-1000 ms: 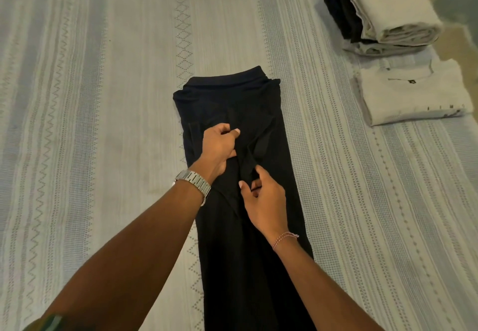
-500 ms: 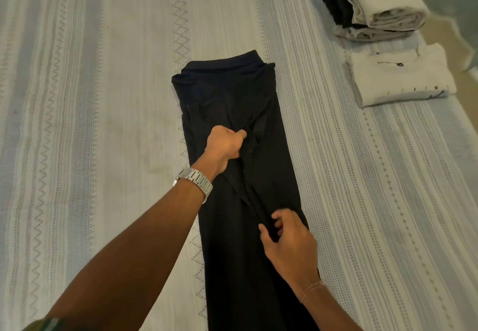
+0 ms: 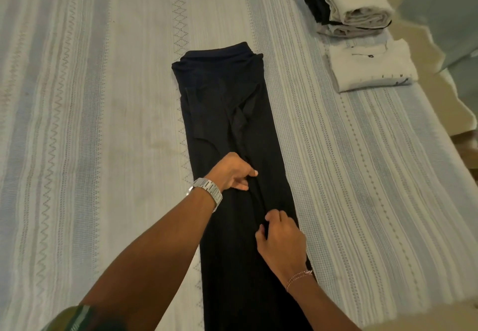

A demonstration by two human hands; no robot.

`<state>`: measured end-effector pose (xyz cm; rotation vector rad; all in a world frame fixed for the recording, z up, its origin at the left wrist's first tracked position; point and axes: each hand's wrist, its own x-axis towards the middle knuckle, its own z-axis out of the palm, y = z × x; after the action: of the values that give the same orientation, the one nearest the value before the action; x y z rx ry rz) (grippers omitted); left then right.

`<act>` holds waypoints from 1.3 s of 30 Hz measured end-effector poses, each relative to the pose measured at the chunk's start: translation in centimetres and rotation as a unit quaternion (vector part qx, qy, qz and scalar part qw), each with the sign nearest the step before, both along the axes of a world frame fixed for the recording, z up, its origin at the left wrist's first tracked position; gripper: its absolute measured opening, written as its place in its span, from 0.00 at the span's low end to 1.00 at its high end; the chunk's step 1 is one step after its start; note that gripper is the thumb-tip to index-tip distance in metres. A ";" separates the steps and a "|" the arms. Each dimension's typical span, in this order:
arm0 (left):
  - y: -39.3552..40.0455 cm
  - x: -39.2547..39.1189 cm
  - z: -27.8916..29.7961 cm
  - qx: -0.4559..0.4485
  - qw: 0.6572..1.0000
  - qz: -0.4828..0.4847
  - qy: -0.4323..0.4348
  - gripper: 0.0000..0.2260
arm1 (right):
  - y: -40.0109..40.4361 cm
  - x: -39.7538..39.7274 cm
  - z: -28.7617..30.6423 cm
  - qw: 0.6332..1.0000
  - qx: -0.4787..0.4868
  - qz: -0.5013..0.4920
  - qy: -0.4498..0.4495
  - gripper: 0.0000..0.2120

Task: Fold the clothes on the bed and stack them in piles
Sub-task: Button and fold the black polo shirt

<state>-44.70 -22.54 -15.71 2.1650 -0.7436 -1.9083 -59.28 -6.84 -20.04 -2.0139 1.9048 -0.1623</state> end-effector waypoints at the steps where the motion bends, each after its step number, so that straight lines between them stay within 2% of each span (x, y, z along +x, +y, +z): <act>1: 0.8 -0.4 0.2 0.005 1.000 -0.001 0.003 0.18 | 0.2 -0.3 0.2 1.000 0.008 -0.001 -0.010 0.10; 4: 2.7 -1.0 0.2 -0.001 0.999 0.031 0.014 0.05 | 0.3 -1.3 1.0 0.995 0.038 -0.013 -0.093 0.04; 6: 3.5 -1.0 0.2 -0.026 0.996 0.081 0.010 0.08 | 0.5 -1.5 1.8 0.987 0.043 -0.020 -0.153 0.03; 8: 4.3 -0.8 0.0 -0.048 0.991 0.128 -0.003 0.05 | 1.1 -1.5 2.1 0.983 0.053 -0.008 -0.174 0.06; 11: 6.8 -1.6 -0.2 -0.050 0.991 0.124 -0.013 0.06 | 3.7 -2.1 2.0 0.991 0.082 0.004 -0.103 0.14; 14: 9.6 -2.6 -0.4 -0.040 0.997 0.071 0.001 0.06 | 6.5 -2.8 2.1 0.996 0.084 0.003 -0.019 0.15; 18: 12.5 -3.8 -0.7 -0.035 0.999 0.034 0.021 0.05 | 8.2 -3.8 2.8 0.996 0.090 -0.020 0.009 0.15; 21: 14.3 -4.7 -0.8 -0.025 0.999 0.009 0.032 0.05 | 8.7 -4.4 3.2 0.993 0.111 -0.001 0.035 0.14; 25: 16.8 -5.9 -0.8 -0.007 0.999 -0.009 0.051 0.18 | 10.0 -5.4 4.0 0.990 0.142 0.004 0.021 0.16; 29: 18.1 -6.3 -0.7 0.002 0.996 0.006 0.085 0.13 | 12.4 -6.5 3.9 0.992 0.126 -0.020 0.020 0.19; 31: 18.5 -6.1 -0.7 0.015 0.992 0.009 0.125 0.15 | 13.4 -6.6 3.5 0.994 0.094 -0.047 -0.002 0.22; 35: 19.7 -5.9 -0.7 0.021 0.986 -0.054 0.156 0.17 | 14.5 -6.2 2.5 0.995 0.010 -0.096 -0.021 0.23; 39: 21.3 -5.6 -0.5 0.025 0.982 -0.043 0.184 0.15 | 15.8 -5.2 2.7 0.993 -0.021 -0.112 -0.023 0.25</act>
<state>-50.26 -1.28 -16.22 1.7496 -0.7318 -2.3014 -64.52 8.93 -17.33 -1.8011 2.1107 -0.3063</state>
